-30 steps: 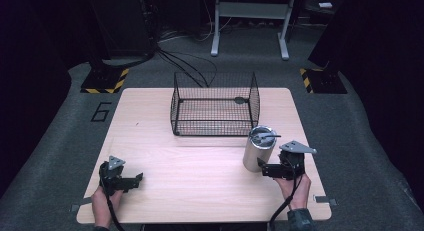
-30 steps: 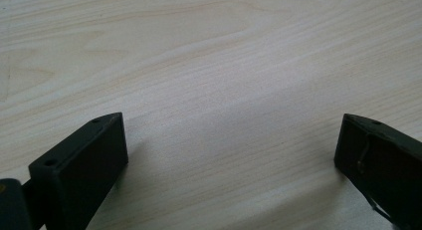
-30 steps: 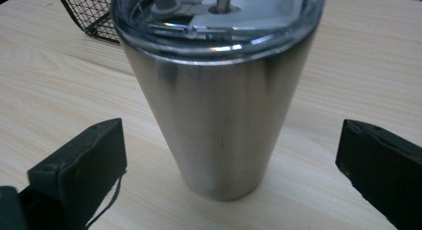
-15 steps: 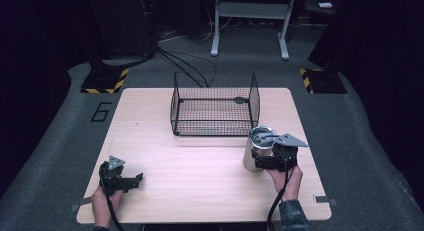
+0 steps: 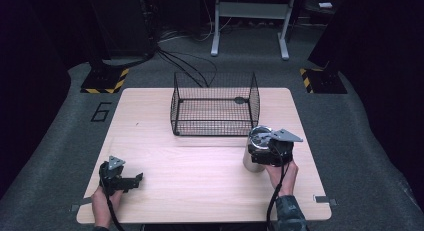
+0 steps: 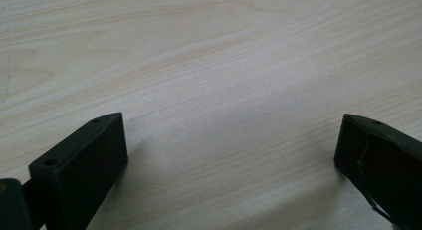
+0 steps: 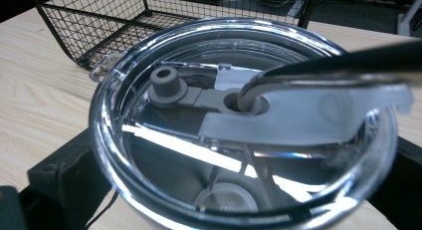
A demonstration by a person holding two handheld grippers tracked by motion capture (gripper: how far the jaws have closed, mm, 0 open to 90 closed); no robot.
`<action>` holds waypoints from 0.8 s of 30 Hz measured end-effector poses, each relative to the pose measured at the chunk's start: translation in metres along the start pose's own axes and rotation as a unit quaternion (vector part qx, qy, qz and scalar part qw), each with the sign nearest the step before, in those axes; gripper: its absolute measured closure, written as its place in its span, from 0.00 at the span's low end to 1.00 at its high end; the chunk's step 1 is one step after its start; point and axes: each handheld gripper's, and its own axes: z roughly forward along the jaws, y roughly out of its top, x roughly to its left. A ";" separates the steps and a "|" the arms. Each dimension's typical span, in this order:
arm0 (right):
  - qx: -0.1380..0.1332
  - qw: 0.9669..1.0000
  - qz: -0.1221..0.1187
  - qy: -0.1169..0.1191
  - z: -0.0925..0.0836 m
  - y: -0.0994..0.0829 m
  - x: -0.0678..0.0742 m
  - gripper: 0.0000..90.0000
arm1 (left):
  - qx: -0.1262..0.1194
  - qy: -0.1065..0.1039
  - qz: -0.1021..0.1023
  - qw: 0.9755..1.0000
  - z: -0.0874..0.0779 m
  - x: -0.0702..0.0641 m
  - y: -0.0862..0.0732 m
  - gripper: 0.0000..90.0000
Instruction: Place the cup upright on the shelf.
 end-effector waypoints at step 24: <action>-0.002 1.000 0.001 -0.003 0.009 0.003 0.001 0.03 | -0.003 0.001 -0.001 1.000 0.000 0.000 0.000 0.00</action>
